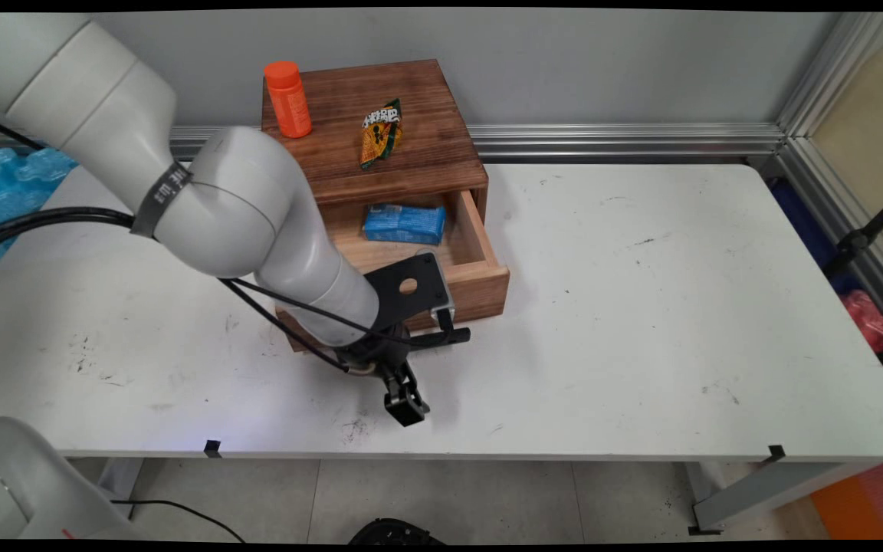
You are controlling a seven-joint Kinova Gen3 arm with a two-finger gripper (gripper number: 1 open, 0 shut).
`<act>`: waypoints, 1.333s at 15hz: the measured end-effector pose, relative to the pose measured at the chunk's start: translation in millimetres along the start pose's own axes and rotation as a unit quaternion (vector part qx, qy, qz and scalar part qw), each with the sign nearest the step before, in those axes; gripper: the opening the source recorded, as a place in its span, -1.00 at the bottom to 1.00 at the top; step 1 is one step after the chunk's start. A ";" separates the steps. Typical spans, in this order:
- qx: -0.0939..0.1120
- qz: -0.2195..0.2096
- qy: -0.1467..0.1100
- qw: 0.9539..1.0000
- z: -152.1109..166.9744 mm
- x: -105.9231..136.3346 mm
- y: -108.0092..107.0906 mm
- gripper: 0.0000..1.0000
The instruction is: Open the drawer
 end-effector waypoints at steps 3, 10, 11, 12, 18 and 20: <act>-0.004 0.003 0.001 1.000 -1.7 -1.4 9.0 1.00; -0.014 0.007 0.002 1.000 -5.3 -4.5 28.0 1.00; -0.014 0.007 0.001 1.000 -5.8 -5.3 30.4 1.00; -0.015 0.008 0.001 1.000 -6.2 -5.7 32.2 1.00; -0.023 0.009 0.003 1.000 -10.8 -6.6 52.0 1.00; -0.025 0.010 0.004 1.000 -12.4 -5.9 57.9 1.00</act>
